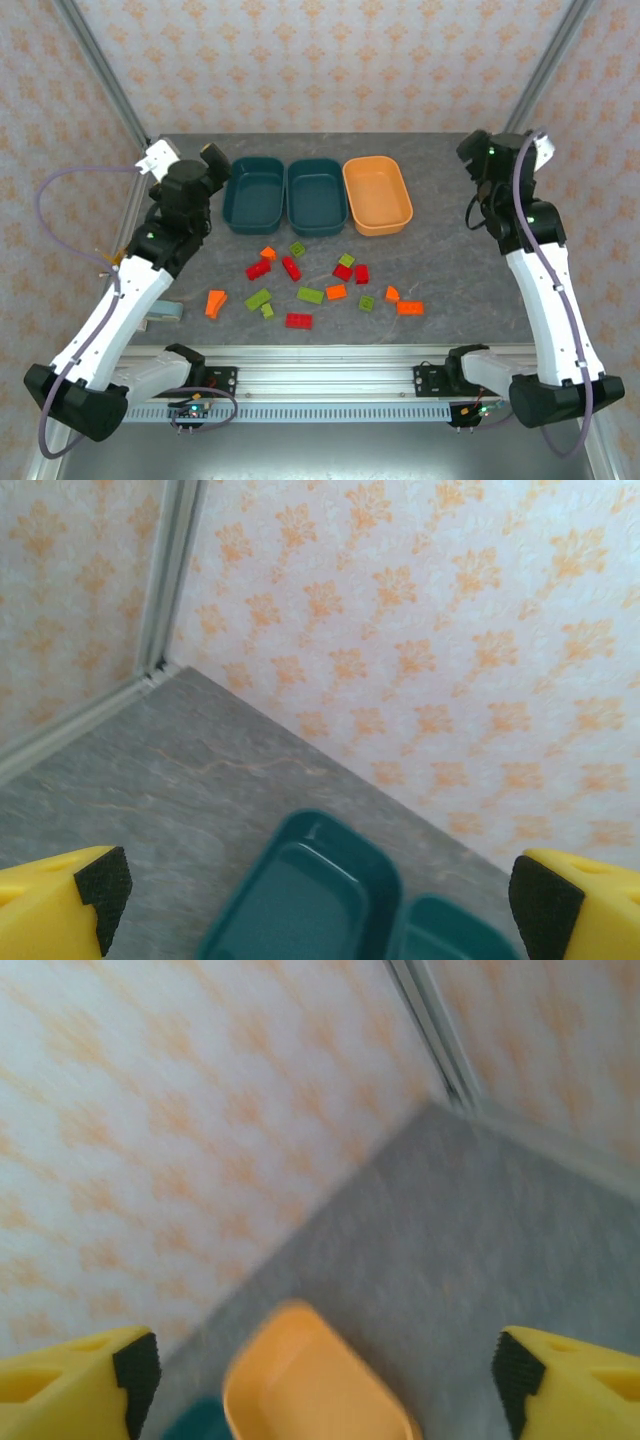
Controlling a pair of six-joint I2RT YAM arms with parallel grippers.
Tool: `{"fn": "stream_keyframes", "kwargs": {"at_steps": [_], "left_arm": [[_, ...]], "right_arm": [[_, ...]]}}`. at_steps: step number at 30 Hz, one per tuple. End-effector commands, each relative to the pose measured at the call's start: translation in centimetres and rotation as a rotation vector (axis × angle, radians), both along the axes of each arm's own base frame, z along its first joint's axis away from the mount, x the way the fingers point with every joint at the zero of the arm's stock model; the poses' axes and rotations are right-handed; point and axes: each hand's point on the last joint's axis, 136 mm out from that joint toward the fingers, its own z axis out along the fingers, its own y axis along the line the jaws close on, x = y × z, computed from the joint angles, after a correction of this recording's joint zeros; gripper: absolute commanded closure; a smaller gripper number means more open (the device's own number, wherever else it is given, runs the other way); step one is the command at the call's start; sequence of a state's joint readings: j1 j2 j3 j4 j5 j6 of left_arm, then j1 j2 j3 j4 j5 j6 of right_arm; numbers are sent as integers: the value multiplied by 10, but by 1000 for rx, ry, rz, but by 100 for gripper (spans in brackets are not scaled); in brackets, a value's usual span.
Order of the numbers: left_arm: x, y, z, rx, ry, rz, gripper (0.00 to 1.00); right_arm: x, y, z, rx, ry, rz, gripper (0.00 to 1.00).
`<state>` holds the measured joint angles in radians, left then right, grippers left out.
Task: Sort the legos into containers by color
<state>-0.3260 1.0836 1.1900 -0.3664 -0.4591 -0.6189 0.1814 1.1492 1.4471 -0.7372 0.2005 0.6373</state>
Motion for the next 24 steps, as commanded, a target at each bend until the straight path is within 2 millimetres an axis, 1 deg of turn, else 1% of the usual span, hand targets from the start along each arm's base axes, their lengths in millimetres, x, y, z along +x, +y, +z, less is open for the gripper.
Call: {"fn": "stream_keyframes", "kwargs": {"at_steps": [1,2,3,4,5,7,10,13,15,18,20,22,24], "left_arm": [[-14,-48,-69,-133,315,-190,0],[-16,-66,-73,-117,349,-267,0],[-22,-88,-79,-102,387,-364,0],[-30,-108,-86,-90,424,-455,0],[-38,-124,-92,-82,452,-526,0],[-61,-155,-107,-66,506,-661,0],[-94,-190,-123,-49,539,-828,0],[-119,-212,-133,-41,544,-936,0],[-128,-217,-138,-29,558,-958,0],[-134,-220,-138,-16,559,-970,0],[-136,-224,-134,-20,545,-984,0],[-138,-230,-132,-26,530,-1004,0],[-139,-236,-131,-27,522,-1022,0]], "right_arm": [[-88,13,-109,121,544,-114,22],[-100,18,-116,160,562,-126,28],[-116,26,-130,222,596,-147,30],[-128,35,-144,281,631,-165,31],[-137,42,-156,334,660,-178,31],[-151,57,-183,425,712,-207,32],[-161,72,-218,526,782,-249,32],[-164,85,-243,611,822,-275,31],[-167,91,-256,657,850,-295,30],[-174,98,-280,720,893,-336,28],[-172,104,-294,774,894,-346,27],[-169,109,-305,811,905,-360,27],[-166,111,-310,811,919,-366,26]]}}
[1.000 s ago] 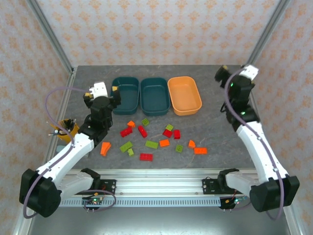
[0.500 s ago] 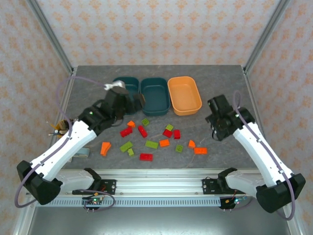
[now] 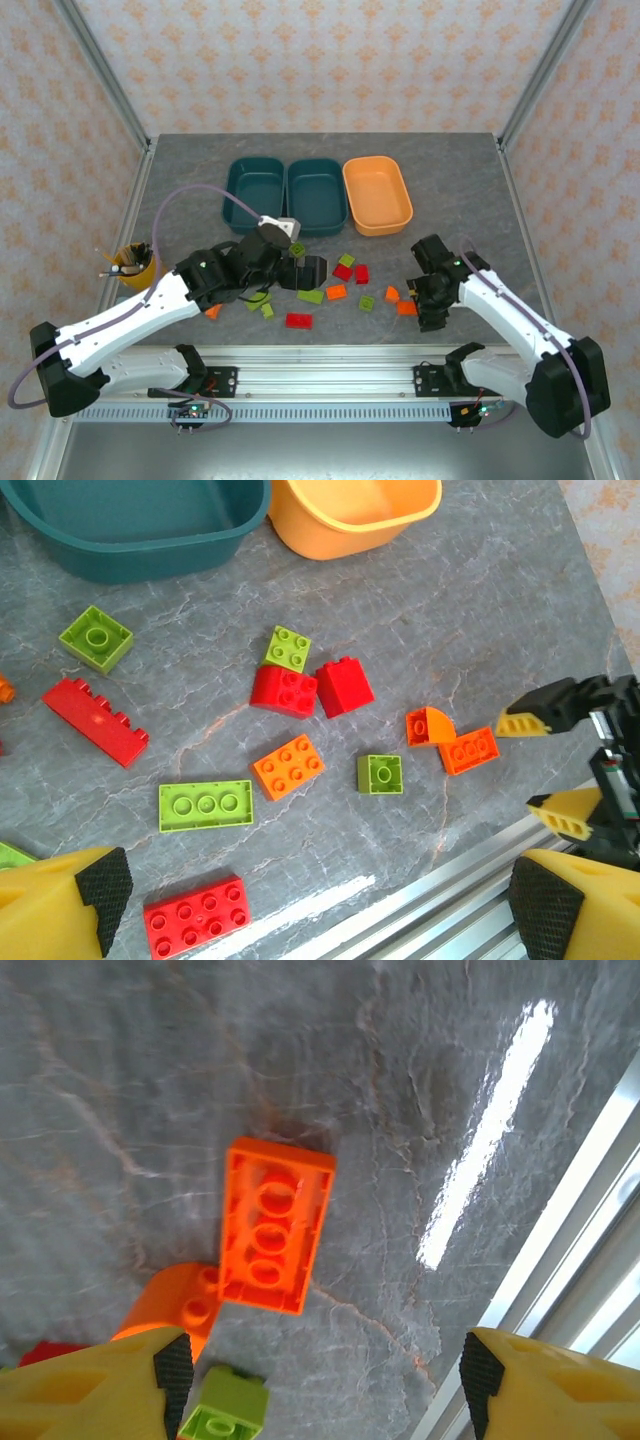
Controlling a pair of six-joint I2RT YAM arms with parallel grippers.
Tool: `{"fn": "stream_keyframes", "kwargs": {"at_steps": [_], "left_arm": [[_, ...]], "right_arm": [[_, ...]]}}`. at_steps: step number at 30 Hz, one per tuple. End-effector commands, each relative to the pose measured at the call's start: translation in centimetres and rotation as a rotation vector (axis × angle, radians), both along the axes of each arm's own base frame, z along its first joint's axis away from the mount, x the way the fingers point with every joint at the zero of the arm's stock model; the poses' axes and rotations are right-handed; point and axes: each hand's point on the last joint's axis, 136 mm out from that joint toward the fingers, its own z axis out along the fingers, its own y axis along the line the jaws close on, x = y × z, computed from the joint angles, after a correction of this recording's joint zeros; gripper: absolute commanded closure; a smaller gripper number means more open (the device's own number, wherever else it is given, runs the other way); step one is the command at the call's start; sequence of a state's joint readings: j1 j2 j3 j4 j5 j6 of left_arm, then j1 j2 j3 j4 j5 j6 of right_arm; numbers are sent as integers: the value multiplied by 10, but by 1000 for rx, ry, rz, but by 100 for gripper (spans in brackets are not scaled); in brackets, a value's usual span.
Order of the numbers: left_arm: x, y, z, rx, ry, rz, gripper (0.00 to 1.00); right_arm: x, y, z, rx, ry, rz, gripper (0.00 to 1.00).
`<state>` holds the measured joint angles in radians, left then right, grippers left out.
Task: Sort the legos into containers by color
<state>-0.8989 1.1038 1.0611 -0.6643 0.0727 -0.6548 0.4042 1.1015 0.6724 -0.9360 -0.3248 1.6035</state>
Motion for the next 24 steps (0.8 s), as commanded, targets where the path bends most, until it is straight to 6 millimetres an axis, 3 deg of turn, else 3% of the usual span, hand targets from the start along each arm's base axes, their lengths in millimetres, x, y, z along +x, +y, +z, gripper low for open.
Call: {"fn": "stream_keyframes", "kwargs": {"at_steps": [1,7,24], "left_arm": [[-4,-8,6,-26,-15,-28,0],[-7,-19,4,-30,-16,-51,0],[-8,-37,12,-53,-30,-91,0]], "right_arm": [[17,15,-4,75,-16,-61,25],[26,12,-16,81,12,-80,24],[13,4,-43,94,76,-131,30]]}}
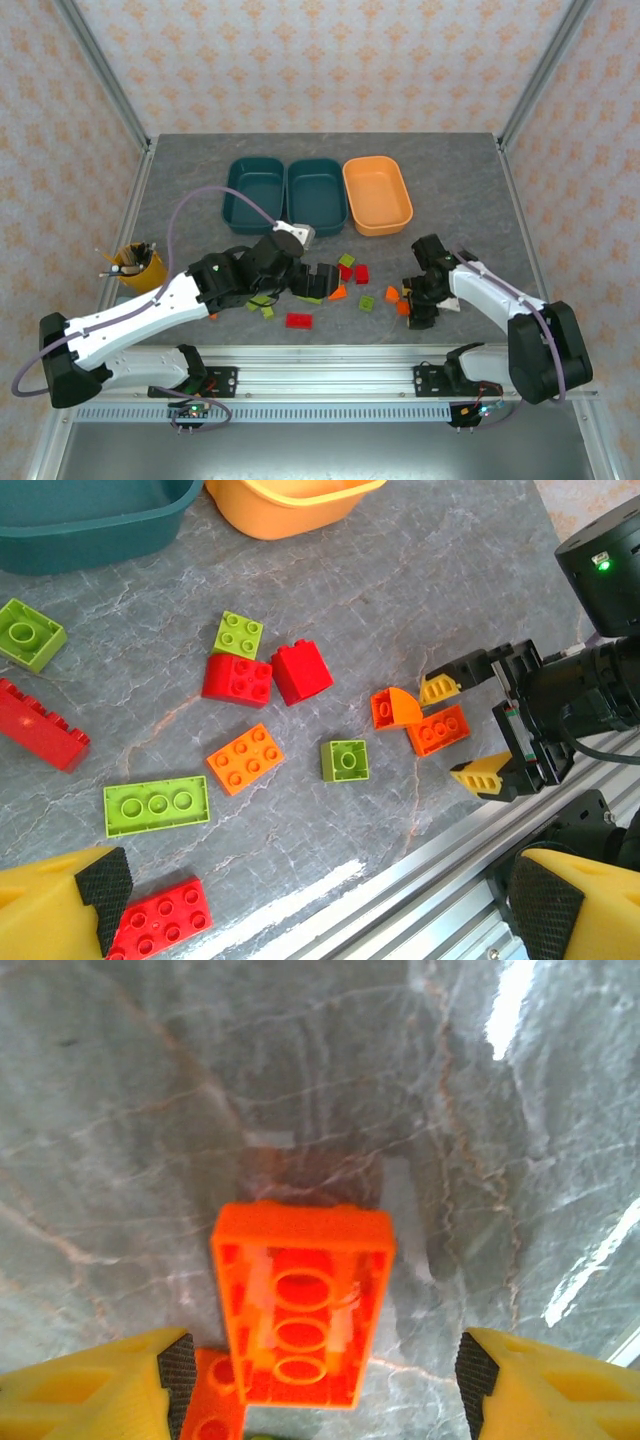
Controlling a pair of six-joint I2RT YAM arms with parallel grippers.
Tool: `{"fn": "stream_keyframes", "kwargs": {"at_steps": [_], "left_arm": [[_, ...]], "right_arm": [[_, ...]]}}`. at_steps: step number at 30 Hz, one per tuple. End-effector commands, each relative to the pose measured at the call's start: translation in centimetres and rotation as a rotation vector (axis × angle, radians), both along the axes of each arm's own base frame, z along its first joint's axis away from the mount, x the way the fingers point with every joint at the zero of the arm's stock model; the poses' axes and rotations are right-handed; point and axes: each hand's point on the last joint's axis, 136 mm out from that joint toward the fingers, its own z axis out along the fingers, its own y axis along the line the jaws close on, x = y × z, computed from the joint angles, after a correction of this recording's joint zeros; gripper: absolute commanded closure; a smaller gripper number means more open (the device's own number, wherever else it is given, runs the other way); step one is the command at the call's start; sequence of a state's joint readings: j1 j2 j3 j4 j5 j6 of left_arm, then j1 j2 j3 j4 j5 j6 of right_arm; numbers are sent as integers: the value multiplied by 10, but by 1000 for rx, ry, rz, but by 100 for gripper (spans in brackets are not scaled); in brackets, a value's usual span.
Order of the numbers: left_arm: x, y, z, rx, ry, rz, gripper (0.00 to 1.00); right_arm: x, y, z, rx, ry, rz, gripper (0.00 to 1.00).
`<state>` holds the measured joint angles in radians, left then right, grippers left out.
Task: Sort the legos into containers by color
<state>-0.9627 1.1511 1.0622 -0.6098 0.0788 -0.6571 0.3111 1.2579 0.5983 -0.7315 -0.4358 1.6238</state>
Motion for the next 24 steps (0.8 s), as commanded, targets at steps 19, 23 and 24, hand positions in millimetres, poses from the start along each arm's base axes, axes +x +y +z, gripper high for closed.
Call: {"fn": "stream_keyframes", "kwargs": {"at_steps": [19,23,24], "left_arm": [[-6,-19,19,-48,-34,-39,0],[-6,-21,18,-56,-30,-37,0],[-6,-21,18,-58,-30,-34,0]], "right_arm": [[14,-2,-15,-20,-5,-12,59],[17,-9,-7,-63,-25,2,63],[18,-12,-3,-84,-34,11,64]]}}
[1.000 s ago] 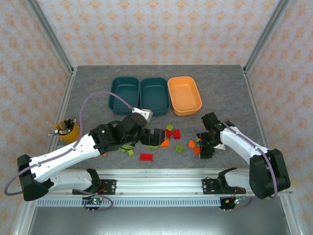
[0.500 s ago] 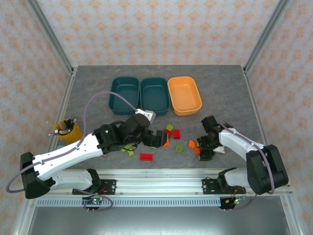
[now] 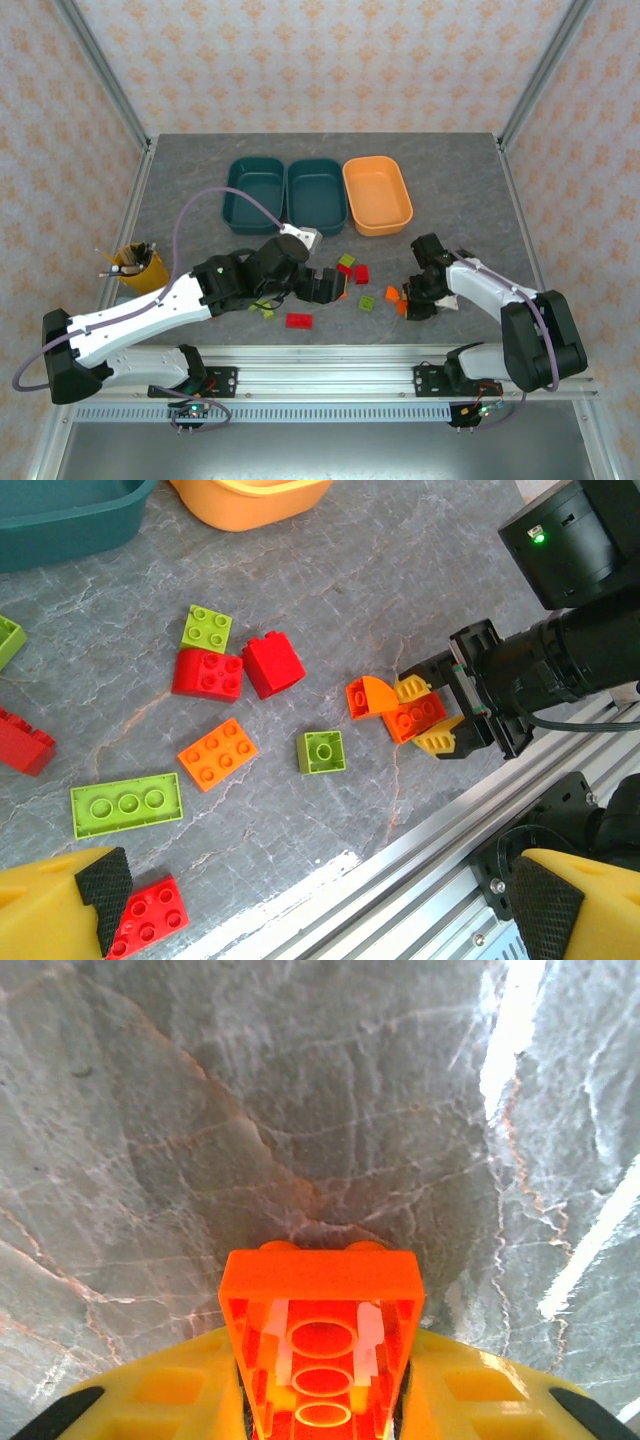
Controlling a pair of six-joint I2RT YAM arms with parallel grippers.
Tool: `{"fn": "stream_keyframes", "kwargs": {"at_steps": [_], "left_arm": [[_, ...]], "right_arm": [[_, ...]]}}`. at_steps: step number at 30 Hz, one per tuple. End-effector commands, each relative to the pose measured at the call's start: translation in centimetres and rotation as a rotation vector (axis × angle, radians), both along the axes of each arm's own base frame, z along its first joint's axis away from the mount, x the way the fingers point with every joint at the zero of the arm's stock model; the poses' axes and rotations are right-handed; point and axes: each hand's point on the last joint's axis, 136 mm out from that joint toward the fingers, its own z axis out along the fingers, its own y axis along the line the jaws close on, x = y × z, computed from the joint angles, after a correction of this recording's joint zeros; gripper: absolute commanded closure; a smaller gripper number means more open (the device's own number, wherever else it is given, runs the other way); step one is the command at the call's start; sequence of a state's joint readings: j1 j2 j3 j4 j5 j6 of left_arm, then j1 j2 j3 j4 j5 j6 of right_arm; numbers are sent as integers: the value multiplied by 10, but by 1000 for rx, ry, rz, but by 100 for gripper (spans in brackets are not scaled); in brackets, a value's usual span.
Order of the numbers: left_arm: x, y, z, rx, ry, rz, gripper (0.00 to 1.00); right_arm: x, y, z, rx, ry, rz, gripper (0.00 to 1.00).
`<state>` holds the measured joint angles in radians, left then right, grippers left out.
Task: Sort the legos into containers by color
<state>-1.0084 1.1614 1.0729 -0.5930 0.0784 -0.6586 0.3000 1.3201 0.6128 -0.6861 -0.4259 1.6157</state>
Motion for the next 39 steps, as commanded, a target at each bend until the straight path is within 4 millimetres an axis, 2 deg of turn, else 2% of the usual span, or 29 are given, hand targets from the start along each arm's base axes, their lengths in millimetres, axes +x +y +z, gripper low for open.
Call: {"fn": "stream_keyframes", "kwargs": {"at_steps": [1,4,7,9,12,15,18,20,24,27,31,34,37,39], "left_arm": [[4,-8,15,-50,-20,15,0],[8,-10,24,-69,-27,38,0],[16,-13,40,-98,-39,62,0],[25,-14,52,-127,-36,87,0],[48,-4,60,-139,-16,173,0],[71,15,61,-114,9,276,0],[90,33,58,-112,30,376,0],[104,46,48,-111,70,455,0],[122,72,28,-97,122,565,0],[128,88,16,-86,156,619,0],[123,103,5,-33,177,649,0],[112,115,-7,16,208,674,0],[98,127,-18,48,230,706,0],[87,137,-24,66,241,722,0]], "right_arm": [[8,-16,9,-96,-42,25,64],[19,-29,36,-182,-113,82,64],[39,-39,72,-270,-198,195,65],[56,-39,95,-317,-256,294,65],[87,-24,123,-362,-357,464,65],[122,3,135,-345,-414,627,65],[154,24,133,-331,-419,750,65],[178,34,129,-338,-410,817,65],[218,44,106,-365,-352,910,65],[242,47,79,-344,-294,933,64],[262,46,52,-326,-235,945,64],[271,46,43,-321,-215,951,55],[275,47,47,-325,-221,966,45],[277,48,63,-341,-257,967,40]]}}
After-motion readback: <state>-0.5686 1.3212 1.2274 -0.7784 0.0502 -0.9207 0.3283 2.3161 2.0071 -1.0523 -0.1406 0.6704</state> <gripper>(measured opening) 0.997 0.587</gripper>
